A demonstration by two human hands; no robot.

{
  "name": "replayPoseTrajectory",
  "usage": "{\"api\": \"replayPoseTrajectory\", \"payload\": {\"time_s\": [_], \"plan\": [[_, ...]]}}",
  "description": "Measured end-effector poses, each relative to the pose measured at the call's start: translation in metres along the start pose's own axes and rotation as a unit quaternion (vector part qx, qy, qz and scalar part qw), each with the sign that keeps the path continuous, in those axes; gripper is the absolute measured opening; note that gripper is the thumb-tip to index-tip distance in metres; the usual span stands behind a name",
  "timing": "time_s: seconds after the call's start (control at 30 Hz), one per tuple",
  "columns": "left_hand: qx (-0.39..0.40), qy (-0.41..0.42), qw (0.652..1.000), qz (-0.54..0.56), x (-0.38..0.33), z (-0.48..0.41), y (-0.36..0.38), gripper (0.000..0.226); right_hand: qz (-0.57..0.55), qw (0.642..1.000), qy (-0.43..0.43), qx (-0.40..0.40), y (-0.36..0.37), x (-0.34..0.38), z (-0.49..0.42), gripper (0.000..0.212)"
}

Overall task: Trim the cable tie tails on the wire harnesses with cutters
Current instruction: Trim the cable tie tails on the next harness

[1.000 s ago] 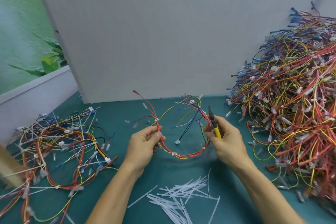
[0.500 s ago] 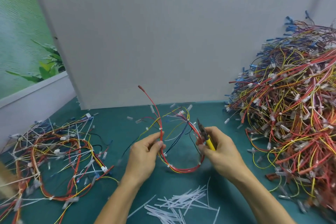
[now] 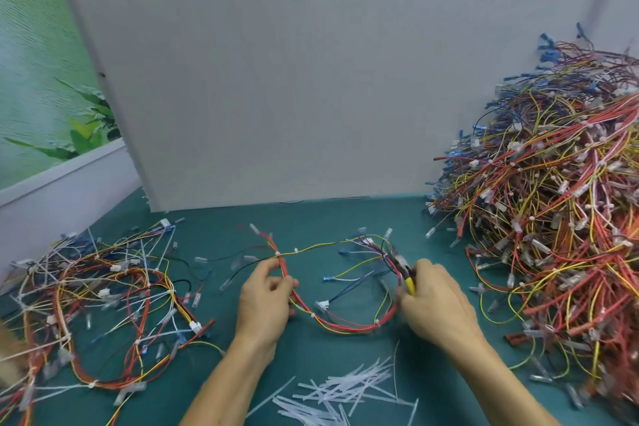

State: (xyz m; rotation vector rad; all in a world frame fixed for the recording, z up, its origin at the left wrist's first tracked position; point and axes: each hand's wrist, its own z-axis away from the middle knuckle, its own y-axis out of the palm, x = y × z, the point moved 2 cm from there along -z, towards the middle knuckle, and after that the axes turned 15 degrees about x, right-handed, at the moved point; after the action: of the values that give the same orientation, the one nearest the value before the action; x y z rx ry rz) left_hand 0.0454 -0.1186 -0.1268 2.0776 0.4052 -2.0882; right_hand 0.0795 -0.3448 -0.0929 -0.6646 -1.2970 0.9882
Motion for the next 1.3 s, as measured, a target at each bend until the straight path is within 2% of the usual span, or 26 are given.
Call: {"api": "replayPoseTrajectory", "payload": {"time_s": [0.07,0.13,0.3,0.37,0.5,0.67,0.73,0.83,0.93,1.0,1.07,1.13,1.27,1.3], "plan": [[0.018,0.016,0.999,-0.022,-0.001,-0.001,0.001,0.034,0.009,0.998,-0.033,-0.053,-0.004,0.013,0.006,0.019],[0.026,0.026,0.999,-0.035,-0.001,-0.001,0.002,0.039,0.01,0.995,-0.081,-0.062,-0.005,0.033,0.007,0.016],[0.029,0.052,0.997,-0.055,-0.002,-0.002,0.004,0.038,-0.086,0.977,-0.182,0.067,0.008,0.092,-0.007,0.013],[0.037,0.059,0.996,-0.06,-0.003,-0.002,0.004,0.04,-0.113,0.971,-0.186,0.1,0.014,0.107,-0.018,0.007],[0.051,0.061,0.995,-0.067,-0.001,-0.002,0.005,0.041,-0.247,0.943,-0.175,0.141,0.018,0.112,-0.032,0.016],[0.025,0.014,0.999,-0.019,0.004,-0.004,0.003,0.034,-0.434,0.879,-0.19,0.057,-0.006,0.099,-0.034,0.006],[0.006,-0.01,1.0,0.02,0.006,-0.006,0.0,0.03,-0.454,0.874,-0.171,0.022,-0.019,0.089,-0.034,0.007],[-0.017,-0.031,0.998,0.046,0.007,-0.008,-0.004,0.025,-0.398,0.908,-0.131,0.005,-0.028,0.066,-0.035,0.008],[-0.026,-0.042,0.997,0.051,0.007,-0.009,-0.004,0.024,-0.213,0.974,-0.079,0.006,-0.029,0.04,-0.035,0.009],[-0.027,-0.044,0.998,0.048,0.006,-0.008,-0.004,0.025,-0.072,0.996,-0.039,0.044,-0.023,0.028,-0.032,0.011],[-0.027,-0.045,0.998,0.045,0.007,-0.008,-0.004,0.025,0.028,0.996,-0.022,0.084,-0.012,0.021,-0.03,0.015],[-0.025,-0.045,0.998,0.045,0.006,-0.008,-0.004,0.026,0.06,0.995,-0.03,0.077,-0.005,0.019,-0.027,0.017],[-0.027,-0.048,0.997,0.047,0.005,-0.008,-0.003,0.027,0.086,0.994,-0.021,-0.06,-0.009,0.02,-0.015,0.046],[-0.027,-0.049,0.997,0.049,0.005,-0.008,-0.003,0.027,0.094,0.991,-0.018,-0.092,-0.009,0.02,-0.011,0.045]]}}
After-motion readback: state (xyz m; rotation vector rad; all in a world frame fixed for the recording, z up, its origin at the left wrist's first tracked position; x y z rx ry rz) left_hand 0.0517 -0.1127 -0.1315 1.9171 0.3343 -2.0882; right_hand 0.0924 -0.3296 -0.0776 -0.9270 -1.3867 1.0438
